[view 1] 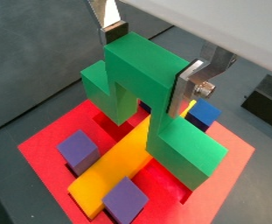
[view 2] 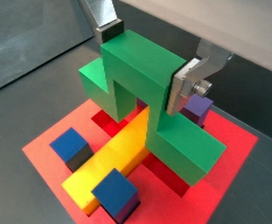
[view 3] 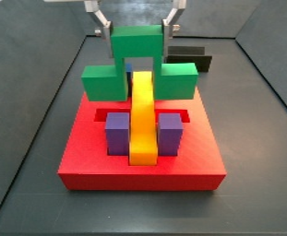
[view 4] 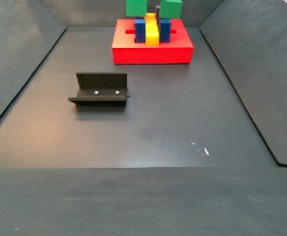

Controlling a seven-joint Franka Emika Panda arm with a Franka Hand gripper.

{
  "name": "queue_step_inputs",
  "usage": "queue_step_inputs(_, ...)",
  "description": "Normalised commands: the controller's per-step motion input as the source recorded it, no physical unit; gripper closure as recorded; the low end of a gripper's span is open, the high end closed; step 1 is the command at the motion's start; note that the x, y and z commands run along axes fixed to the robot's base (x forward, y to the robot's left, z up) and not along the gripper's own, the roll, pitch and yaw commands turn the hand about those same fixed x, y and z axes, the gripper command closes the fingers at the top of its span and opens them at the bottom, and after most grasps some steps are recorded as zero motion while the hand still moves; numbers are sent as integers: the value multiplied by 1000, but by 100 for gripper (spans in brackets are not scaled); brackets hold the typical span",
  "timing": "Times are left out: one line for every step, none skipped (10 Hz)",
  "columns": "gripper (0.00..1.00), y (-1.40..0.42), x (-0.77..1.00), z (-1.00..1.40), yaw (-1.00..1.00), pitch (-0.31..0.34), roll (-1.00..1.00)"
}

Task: Pick up the green object. Move up. Place the green object on the fixture. Regrasp the green object. Move to above the board. Insert the green object.
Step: Insert the green object.

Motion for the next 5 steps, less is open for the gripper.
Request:
queue_step_inputs(100,0,354,34,37,164,151)
queue_step_inputs(100,0,206,14,0,131,137)
queue_step_inputs(100,0,129,0,0,96,120)
queue_step_inputs(100,0,89,0,0,79,133)
queue_step_inputs(100,17,17,-120,0,50,127)
